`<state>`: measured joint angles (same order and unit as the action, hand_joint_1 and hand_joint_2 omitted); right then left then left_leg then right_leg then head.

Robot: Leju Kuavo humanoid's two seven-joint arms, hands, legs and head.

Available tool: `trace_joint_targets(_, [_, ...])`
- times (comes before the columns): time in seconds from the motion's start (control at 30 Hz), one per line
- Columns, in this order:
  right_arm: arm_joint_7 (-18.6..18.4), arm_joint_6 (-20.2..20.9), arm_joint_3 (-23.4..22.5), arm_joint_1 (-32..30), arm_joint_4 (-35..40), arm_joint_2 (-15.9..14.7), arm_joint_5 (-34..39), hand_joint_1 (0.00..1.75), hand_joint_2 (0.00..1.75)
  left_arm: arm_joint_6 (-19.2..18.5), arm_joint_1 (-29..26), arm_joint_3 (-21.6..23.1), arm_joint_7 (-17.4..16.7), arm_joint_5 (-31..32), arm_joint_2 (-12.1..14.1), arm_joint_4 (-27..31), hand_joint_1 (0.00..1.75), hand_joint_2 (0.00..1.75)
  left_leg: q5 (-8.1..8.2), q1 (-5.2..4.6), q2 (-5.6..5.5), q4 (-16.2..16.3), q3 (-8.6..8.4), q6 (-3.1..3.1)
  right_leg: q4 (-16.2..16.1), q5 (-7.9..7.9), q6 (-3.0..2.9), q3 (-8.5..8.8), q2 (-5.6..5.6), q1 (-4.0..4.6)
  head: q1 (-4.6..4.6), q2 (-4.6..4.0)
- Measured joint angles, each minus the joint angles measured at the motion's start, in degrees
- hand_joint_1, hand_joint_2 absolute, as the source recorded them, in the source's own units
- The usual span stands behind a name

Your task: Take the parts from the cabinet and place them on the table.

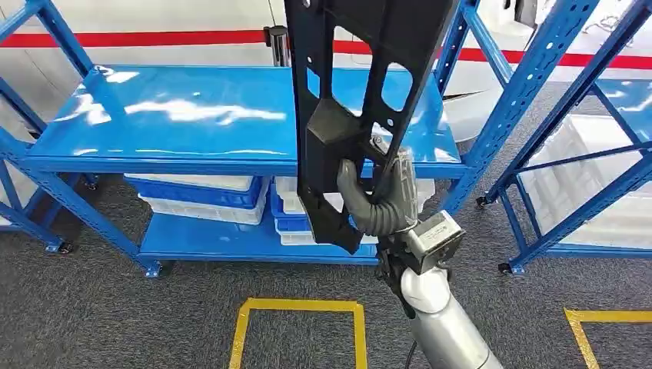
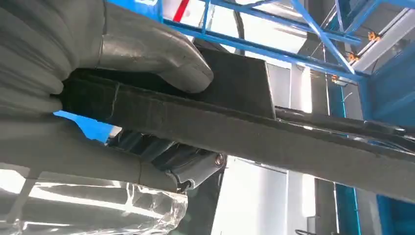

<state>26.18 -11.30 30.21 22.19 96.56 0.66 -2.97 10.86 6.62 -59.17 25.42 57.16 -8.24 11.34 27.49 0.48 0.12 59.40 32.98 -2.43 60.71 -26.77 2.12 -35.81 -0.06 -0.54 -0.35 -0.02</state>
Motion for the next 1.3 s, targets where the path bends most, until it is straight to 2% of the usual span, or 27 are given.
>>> trace_joint_targets(0.03, [0.0, 0.0, 0.0, 0.1, 0.0, -0.1, 0.0, 1.75, 1.75, 0.0, 0.0, 0.0, 0.0, 0.0, 0.0, 0.0, 0.00, 1.75, -0.61, -0.01, -0.01, -0.2, 0.55, -0.70, 1.8, -2.27, -0.57, -1.09, 0.02, 0.07, 0.00, 0.00])
trace_joint_targets(0.1, [0.1, 0.0, 0.0, 0.0, 0.0, -0.3, 0.0, 1.75, 1.75, 0.0, 0.0, 0.0, 0.0, 0.0, 0.0, 0.0, 0.00, 1.75, -1.77, -0.02, 0.05, -0.2, 2.23, -0.88, 9.8, -7.95, -1.51, -3.48, 0.04, 0.02, 0.28, 0.00])
trace_joint_targets(0.13, [0.1, 0.0, 0.0, -0.1, 0.0, -0.4, 0.0, 1.75, 1.75, 0.0, 0.0, 0.0, 0.0, 0.0, 0.0, 0.0, 0.00, 1.75, -2.47, -0.08, 0.09, -0.2, 3.20, -0.87, 14.0, -9.81, -1.49, -4.41, 0.04, -0.01, 0.22, 0.02])
trace_joint_targets(0.17, [0.1, 0.0, 0.0, -0.2, 0.0, -0.4, 0.0, 1.75, 1.75, 0.0, 0.0, 0.0, 0.0, 0.0, 0.0, 0.0, 0.00, 1.75, -3.08, -0.11, 0.13, -0.2, 4.01, -0.85, 16.0, -10.04, -1.09, -4.34, 0.04, -0.01, 0.24, 0.02])
trace_joint_targets(0.2, [0.1, 0.0, 0.0, -0.3, 0.0, -0.5, 0.0, 1.75, 1.75, 0.0, 0.0, 0.0, 0.0, 0.0, 0.0, 0.0, 0.00, 1.75, -3.70, -0.12, 0.17, -0.2, 4.80, -0.76, 15.8, -9.13, -0.54, -3.17, 0.04, 0.00, 0.26, 0.00])
trace_joint_targets(0.27, [0.1, 0.0, 0.0, -0.3, 0.0, -0.6, 0.0, 1.75, 1.75, 0.0, 0.0, 0.0, 0.0, 0.0, 0.0, 0.0, 0.00, 1.75, -4.96, -0.13, 0.18, -0.1, 6.30, -0.44, 9.5, -5.89, 0.41, 2.19, 0.03, 0.05, 0.26, 0.02])
trace_joint_targets(0.33, [0.1, 0.0, 0.0, -0.1, 0.1, -0.6, 0.0, 1.75, 1.75, 0.0, 0.1, 0.0, 0.0, 0.0, -0.1, 0.0, 0.00, 1.75, -6.03, -0.30, 0.08, 0.0, 7.07, 0.10, -0.7, -6.30, -0.48, 10.11, -0.05, 0.50, 0.28, 0.02])
trace_joint_targets(0.37, [0.2, 0.0, 0.0, 0.0, 0.2, -0.5, 0.0, 1.75, 1.75, 0.0, 0.1, 0.0, 0.0, 0.0, -0.1, 0.0, 0.00, 1.75, -6.41, -0.52, 0.10, 0.1, 7.25, 0.35, -4.6, -6.82, -0.55, 11.94, -0.02, 0.98, 0.27, 0.02])
trace_joint_targets(0.47, [0.2, 0.0, 0.0, 0.0, 0.2, -0.5, 0.0, 1.75, 1.75, 0.2, 0.0, 0.0, -0.1, 0.0, -0.1, 0.0, 0.00, 1.75, -8.70, -0.64, 0.12, -0.8, 7.43, 1.20, -4.8, -5.94, -1.24, 10.39, 0.15, 0.84, 0.02, 0.02])
trace_joint_targets(0.5, [0.2, 0.0, 0.0, 0.0, 0.2, -0.6, 0.0, 1.75, 1.75, 0.2, -0.1, 0.0, -0.1, 0.0, 0.0, 0.0, 0.00, 1.75, -7.68, -0.13, -0.07, -0.5, 7.99, 1.60, -4.8, -5.21, -1.80, 10.02, 0.01, -0.73, -0.20, 0.00])
trace_joint_targets(0.53, [0.2, 0.0, 0.0, 0.0, 0.2, -0.6, 0.0, 1.75, 1.75, 0.3, -0.1, 0.0, -0.2, 0.0, 0.0, 0.0, 0.00, 1.75, -4.72, -0.09, -0.18, 0.7, 8.46, 2.04, -4.8, -4.60, -2.30, 9.41, -0.06, -0.38, -0.20, 0.02])
trace_joint_targets(0.57, [0.2, 0.0, 0.0, 0.0, 0.2, -0.5, 0.0, 1.75, 1.75, 0.3, -0.2, 0.0, -0.2, 0.0, 0.0, 0.0, 0.00, 1.75, -0.19, 0.11, -0.20, 4.2, 9.14, 2.42, -4.7, -3.93, -3.14, 8.78, -0.20, -0.34, -0.44, 0.00])
trace_joint_targets(0.63, [0.2, 0.0, 0.0, -0.1, 0.2, -0.5, 0.0, 1.75, 1.75, 0.3, -0.2, 0.0, -0.2, 0.0, -0.1, 0.0, 0.00, 1.75, 5.45, 0.38, -0.24, 12.4, 10.48, 3.14, -4.7, -2.65, -3.17, 7.68, -0.27, -0.18, -0.44, 0.02])
trace_joint_targets(0.67, [0.3, 0.0, 0.0, -0.1, 0.2, -0.5, 0.0, 1.75, 1.75, 0.3, -0.2, 0.0, -0.2, 0.0, -0.1, 0.0, 0.00, 1.75, 5.55, 0.59, -0.24, 15.7, 10.77, 3.47, -4.5, -2.09, -2.99, 6.87, -0.27, -0.18, -0.42, 0.00])
trace_joint_targets(0.7, [0.3, 0.0, 0.0, -0.3, 0.2, -0.6, -0.1, 1.75, 1.75, 0.4, -0.2, 0.0, -0.2, 0.0, -0.1, 0.0, 0.00, 1.75, 3.80, 0.86, -0.22, 17.2, 10.11, 3.76, -4.3, -1.50, -2.84, 5.99, -0.29, -0.19, -0.41, 0.00])
trace_joint_targets(0.77, [0.3, 0.0, 0.0, -0.6, 0.2, -0.7, -0.1, 1.75, 1.75, 0.4, -0.2, 0.0, -0.2, 0.0, -0.1, 0.0, 0.00, 1.75, -0.11, 1.40, -0.21, 13.1, 5.68, 4.05, -3.6, -0.93, -2.32, 4.52, -0.28, -0.41, -0.44, 0.00])
trace_joint_targets(0.8, [0.4, 0.0, 0.0, -0.6, 0.2, -0.7, -0.1, 1.75, 1.75, 0.4, -0.2, 0.0, -0.2, 0.0, -0.1, 0.0, 0.00, 1.75, -0.68, 1.62, -0.23, 8.7, 2.25, 4.11, -3.0, -0.80, -2.11, 3.99, -0.25, -0.52, -0.46, 0.02])
trace_joint_targets(0.83, [0.5, 0.0, 0.0, -0.6, 0.2, -0.7, -0.2, 1.75, 1.75, 0.4, -0.1, 0.0, -0.2, 0.0, -0.1, 0.0, 0.00, 1.75, 0.88, 1.76, -0.43, 3.8, -1.06, 4.08, -2.5, -0.72, -1.91, 3.44, -0.27, -0.44, -0.52, 0.02])
trace_joint_targets(0.87, [0.5, 0.0, 0.0, -0.6, 0.3, -0.7, -0.2, 1.75, 1.75, 0.4, -0.1, 0.0, -0.2, 0.0, -0.1, 0.0, 0.00, 1.75, 1.63, 1.23, -0.68, 1.1, -2.69, 3.69, -2.1, -0.49, -1.55, 3.04, -0.27, -0.10, -0.39, 0.02])
trace_joint_targets(0.97, [0.7, 0.0, -0.1, -0.7, 0.4, -0.7, -0.3, 1.75, 1.75, 0.4, 0.0, 0.0, -0.1, 0.0, -0.1, 0.0, 0.00, 1.75, 1.55, 0.73, -0.58, 0.5, -1.94, 3.09, -2.2, 0.85, 0.39, 2.14, -0.24, -0.34, -0.31, 0.00])
trace_joint_targets(1.0, [0.7, 0.0, -0.2, -0.8, 0.4, -0.9, -0.3, 1.75, 1.75, 0.4, 0.1, 0.0, -0.1, 0.0, -0.1, 0.0, 0.00, 1.75, 0.96, 1.11, -0.33, -0.6, -1.61, 2.15, -1.8, 0.61, 0.83, 1.61, -0.21, 0.30, -0.20, 0.00])
trace_joint_targets(1.07, [0.7, -0.1, -0.3, -0.9, 0.4, -1.0, -0.3, 1.75, 1.75, 0.4, 0.2, 0.0, -0.1, 0.1, -0.1, 0.0, 0.00, 1.75, -0.43, 0.81, -0.01, -0.8, -0.07, 0.19, 1.8, -4.12, -0.36, -0.43, -0.12, -0.04, 0.04, 0.02])
trace_joint_targets(1.13, [0.7, -0.1, -0.4, -1.0, 0.4, -1.2, -0.3, 1.75, 1.75, 0.4, 0.1, 0.0, -0.1, 0.1, -0.1, 0.0, 0.00, 1.75, -1.77, 0.40, 0.04, -0.8, 1.64, -0.28, 9.8, -9.42, -1.28, -2.06, -0.12, -0.15, 0.04, 0.02])
trace_joint_targets(1.17, [0.7, -0.1, -0.4, -1.0, 0.4, -1.3, -0.3, 1.75, 1.75, 0.4, 0.1, 0.0, -0.1, 0.1, -0.1, 0.0, 0.00, 1.75, -2.51, 0.27, 0.11, -0.7, 2.65, -0.37, 13.5, -10.31, -1.00, -2.59, -0.12, -0.15, 0.13, 0.02])
trace_joint_targets(1.23, [0.7, -0.1, -0.4, -1.1, 0.4, -1.4, -0.3, 1.75, 1.75, 0.4, 0.1, 0.0, -0.1, 0.1, -0.1, 0.0, 0.00, 1.75, -3.90, 0.16, 0.26, -0.7, 4.35, -0.29, 14.2, -7.67, 0.33, -0.99, -0.12, -0.14, 0.11, 0.02])
trace_joint_targets(1.27, [0.7, -0.1, -0.4, -1.1, 0.4, -1.5, -0.3, 1.75, 1.75, 0.4, 0.1, 0.0, -0.1, 0.1, -0.1, 0.0, 0.00, 1.75, -4.70, 0.14, 0.29, -0.7, 5.29, -0.14, 11.8, -5.38, 1.05, 1.22, -0.12, -0.13, 0.11, 0.02])
trace_joint_targets(1.3, [0.7, -0.1, -0.4, -1.1, 0.4, -1.5, -0.4, 1.75, 1.75, 0.3, 0.1, 0.0, -0.2, 0.1, -0.1, 0.0, 0.00, 1.75, -5.48, 0.14, 0.29, -0.7, 6.19, 0.06, 7.7, -3.95, 1.30, 4.35, -0.12, -0.12, 0.11, 0.00])
